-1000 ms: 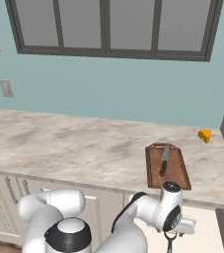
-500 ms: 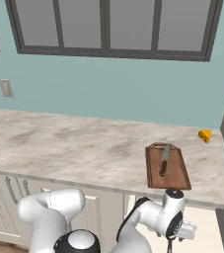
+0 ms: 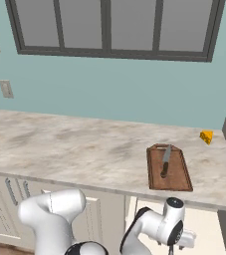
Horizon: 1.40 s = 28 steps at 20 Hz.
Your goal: Open the drawer on the right and place the cutting tools on the cutting board.
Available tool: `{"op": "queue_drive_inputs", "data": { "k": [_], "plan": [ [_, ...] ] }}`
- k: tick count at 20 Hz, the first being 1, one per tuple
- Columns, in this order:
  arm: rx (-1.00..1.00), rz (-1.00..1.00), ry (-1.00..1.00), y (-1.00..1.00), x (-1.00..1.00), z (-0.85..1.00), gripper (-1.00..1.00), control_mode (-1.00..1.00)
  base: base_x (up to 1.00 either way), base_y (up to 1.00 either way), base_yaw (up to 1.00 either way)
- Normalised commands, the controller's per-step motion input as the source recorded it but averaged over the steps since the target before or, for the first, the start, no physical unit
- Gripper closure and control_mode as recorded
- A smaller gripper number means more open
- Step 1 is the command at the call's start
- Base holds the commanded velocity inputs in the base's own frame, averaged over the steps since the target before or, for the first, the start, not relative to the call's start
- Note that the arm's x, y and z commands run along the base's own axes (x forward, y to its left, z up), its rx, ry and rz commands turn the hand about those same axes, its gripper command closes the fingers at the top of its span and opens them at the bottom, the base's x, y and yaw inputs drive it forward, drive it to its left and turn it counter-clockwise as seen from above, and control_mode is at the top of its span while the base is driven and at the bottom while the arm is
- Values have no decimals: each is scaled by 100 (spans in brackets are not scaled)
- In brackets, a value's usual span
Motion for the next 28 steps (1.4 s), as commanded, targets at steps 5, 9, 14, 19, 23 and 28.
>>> {"op": "queue_drive_inputs", "data": {
  "k": [5, 9, 14, 19, 23, 28],
  "plan": [
    [0, 0, 0, -21, 0, -32, -100, -100, 0, 0, 0],
    [0, 0, 0, -19, 0, -29, -100, -100, 0, 0, 0],
    [0, 0, 0, -12, 0, -34, -100, -100, 0, 0, 0],
    [1, 0, 1, -1, 0, -12, 100, -100, 0, 0, 0],
    [0, 0, 0, 0, -4, 1, 100, -100, 0, 0, 0],
    [2, 0, -11, -2, -30, 31, 100, -100, 0, 0, 0]
  ]
}}
